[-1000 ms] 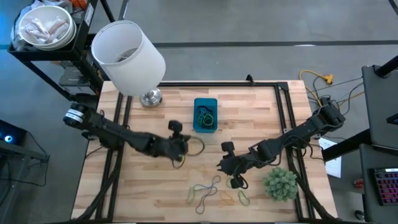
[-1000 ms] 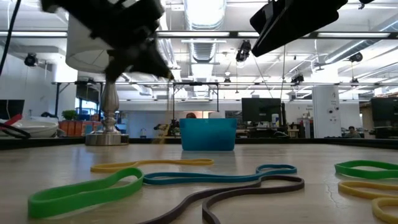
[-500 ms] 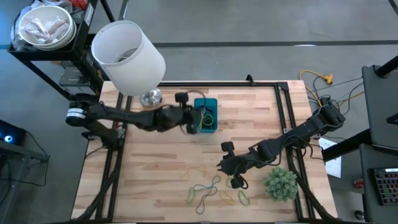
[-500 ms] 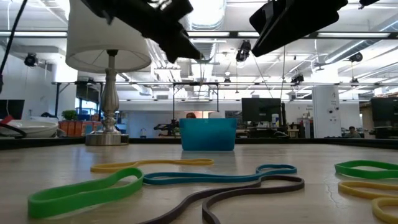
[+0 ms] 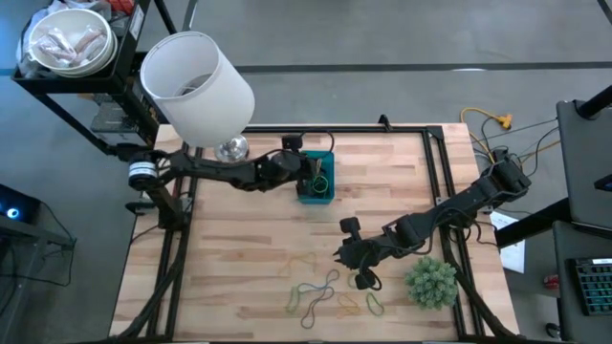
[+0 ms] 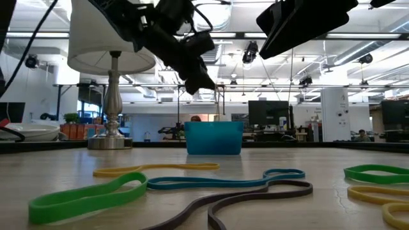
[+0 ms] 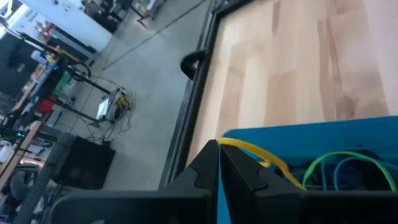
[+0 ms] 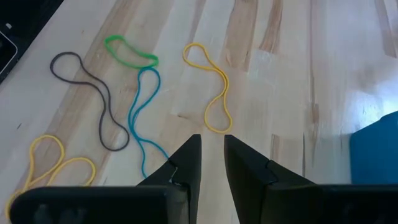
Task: Pick and place rubber bands into bin
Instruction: Put the yellow rubber band into the blue bin, then put the green rubber band into the blue bin
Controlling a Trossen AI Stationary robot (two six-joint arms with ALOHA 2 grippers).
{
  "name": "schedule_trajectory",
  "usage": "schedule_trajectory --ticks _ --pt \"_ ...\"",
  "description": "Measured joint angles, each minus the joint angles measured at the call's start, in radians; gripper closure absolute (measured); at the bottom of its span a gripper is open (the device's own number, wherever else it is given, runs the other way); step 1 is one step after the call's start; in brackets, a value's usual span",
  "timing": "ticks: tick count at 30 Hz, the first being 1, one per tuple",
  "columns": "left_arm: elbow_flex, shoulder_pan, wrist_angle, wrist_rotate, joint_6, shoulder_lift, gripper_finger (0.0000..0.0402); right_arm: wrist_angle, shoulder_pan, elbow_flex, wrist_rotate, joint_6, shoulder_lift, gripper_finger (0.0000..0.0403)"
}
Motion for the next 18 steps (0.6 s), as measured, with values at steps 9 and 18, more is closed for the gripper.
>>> schedule_trajectory --ticks 9,18 --pt "0.002 0.008 -0.041 0.007 -0.026 0.022 0.0389 0.000 0.000 0.000 0.000 0.002 0.000 0.0339" --pt "0.004 0.008 -0.075 0.008 -0.053 0.018 0.0325 0.000 0.001 0.000 0.000 0.007 0.000 0.0339"
